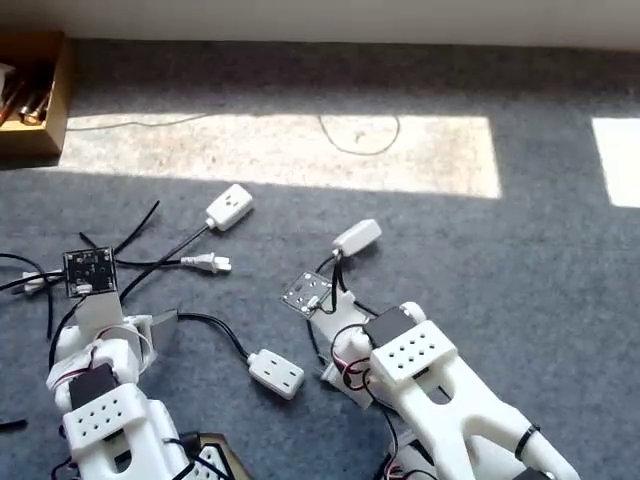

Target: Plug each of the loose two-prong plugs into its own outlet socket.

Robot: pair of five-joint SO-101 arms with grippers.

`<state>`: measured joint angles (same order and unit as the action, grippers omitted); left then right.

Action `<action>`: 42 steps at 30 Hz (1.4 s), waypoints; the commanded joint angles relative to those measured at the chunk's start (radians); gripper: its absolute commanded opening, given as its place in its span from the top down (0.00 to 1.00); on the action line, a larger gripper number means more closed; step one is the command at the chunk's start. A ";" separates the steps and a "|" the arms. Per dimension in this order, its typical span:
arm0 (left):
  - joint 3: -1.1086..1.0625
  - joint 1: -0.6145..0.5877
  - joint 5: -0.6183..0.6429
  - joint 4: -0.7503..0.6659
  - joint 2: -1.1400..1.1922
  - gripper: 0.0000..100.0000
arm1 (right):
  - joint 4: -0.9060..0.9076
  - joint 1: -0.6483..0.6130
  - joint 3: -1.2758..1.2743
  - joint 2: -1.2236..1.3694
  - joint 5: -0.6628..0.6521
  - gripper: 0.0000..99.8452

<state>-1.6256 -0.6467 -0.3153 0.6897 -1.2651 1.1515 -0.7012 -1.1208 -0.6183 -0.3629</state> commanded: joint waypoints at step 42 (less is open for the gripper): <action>0.068 0.031 -0.011 -0.014 -0.012 0.59 | 0.059 0.191 0.168 0.114 -0.114 1.00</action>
<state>-1.6256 -0.6222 -0.3153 0.6897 -1.2651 1.1116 -0.6352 -1.0779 -0.4312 -0.4657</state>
